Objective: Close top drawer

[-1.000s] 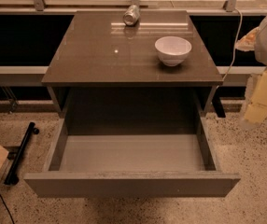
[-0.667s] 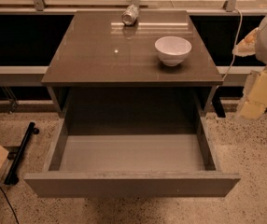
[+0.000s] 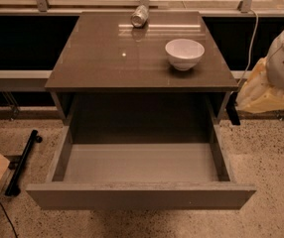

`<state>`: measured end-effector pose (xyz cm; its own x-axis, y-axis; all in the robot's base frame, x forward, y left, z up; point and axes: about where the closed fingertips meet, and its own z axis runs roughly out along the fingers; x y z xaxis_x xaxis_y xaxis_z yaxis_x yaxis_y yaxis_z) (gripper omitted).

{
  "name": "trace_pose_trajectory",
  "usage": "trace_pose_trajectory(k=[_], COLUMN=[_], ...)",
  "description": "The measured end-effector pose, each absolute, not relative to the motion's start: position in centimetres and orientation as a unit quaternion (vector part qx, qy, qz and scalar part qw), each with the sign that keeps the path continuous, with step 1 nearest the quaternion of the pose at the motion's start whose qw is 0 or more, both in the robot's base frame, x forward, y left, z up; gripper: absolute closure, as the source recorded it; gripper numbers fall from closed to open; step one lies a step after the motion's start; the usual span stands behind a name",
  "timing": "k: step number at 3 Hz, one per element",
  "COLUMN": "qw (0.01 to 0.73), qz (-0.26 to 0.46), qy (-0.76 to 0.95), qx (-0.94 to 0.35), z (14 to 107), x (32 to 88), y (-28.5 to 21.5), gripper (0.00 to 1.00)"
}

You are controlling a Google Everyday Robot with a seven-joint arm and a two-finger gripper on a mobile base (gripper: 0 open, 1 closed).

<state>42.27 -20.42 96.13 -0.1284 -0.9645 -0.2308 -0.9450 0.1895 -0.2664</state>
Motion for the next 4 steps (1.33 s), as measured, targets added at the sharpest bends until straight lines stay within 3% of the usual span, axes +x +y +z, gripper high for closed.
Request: trace_pose_trajectory(k=[1,2,4], qw=[0.176,0.17,0.141], qz=[-0.026,0.009,0.007], qy=[0.739,0.738,0.738], qx=[-0.65,-0.653,-0.66], z=[93.6,89.2,86.8], x=[41.4,41.1,40.8], y=[-19.5,-19.7,-19.6], gripper=[0.94,1.0,1.0])
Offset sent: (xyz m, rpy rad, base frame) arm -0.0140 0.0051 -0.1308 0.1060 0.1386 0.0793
